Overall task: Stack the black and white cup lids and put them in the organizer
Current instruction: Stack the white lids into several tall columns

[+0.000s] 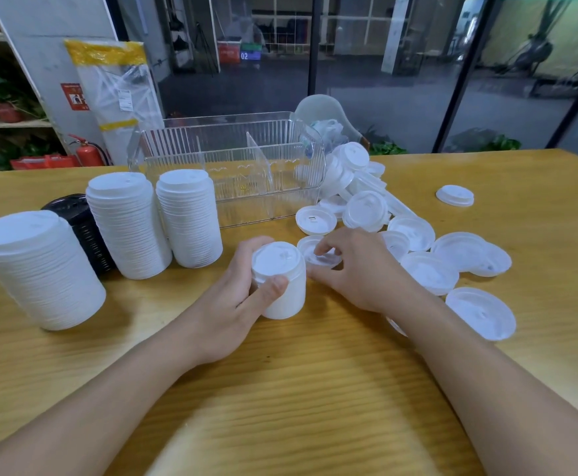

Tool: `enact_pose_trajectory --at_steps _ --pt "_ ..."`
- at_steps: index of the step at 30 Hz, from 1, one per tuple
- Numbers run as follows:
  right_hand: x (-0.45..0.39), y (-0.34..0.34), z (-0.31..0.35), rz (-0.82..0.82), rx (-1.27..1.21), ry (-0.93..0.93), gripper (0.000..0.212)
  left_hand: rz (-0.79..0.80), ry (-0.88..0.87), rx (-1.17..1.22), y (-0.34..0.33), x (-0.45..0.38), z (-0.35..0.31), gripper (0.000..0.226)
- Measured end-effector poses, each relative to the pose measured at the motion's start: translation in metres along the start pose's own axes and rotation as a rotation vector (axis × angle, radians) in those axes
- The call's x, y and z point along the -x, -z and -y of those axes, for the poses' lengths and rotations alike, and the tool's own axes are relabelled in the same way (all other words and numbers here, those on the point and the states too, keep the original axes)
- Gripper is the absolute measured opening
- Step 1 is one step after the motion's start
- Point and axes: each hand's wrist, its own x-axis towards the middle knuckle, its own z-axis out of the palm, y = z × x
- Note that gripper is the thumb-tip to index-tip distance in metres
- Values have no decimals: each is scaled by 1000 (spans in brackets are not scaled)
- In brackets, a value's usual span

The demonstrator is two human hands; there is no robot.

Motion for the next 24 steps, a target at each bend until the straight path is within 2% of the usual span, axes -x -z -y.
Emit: enact_pose_trajectory --at_steps 5,9,12,16,18,21,24 --pt "1 -5 7 -41 55 54 46 -9 0 -2 1 1 -1 67" --pt "2 0 7 -4 -2 50 51 -21 -16 8 2 2 -1 87" --pt "2 4 6 -42 -140 27 47 -46 -31 72 3 2 -2 90" --pt "0 13 7 -134 -428 -21 35 -106 -38 164 6 1 -2 74" --pt "-1 16 6 -163 -493 -11 34 -124 -44 174 7 1 -2 71" --pt "-2 18 5 -189 -557 0 36 -125 -52 166 7 0 -2 70" --pt "-2 22 8 -184 -782 -1 41 -112 -56 170 8 1 -2 77"
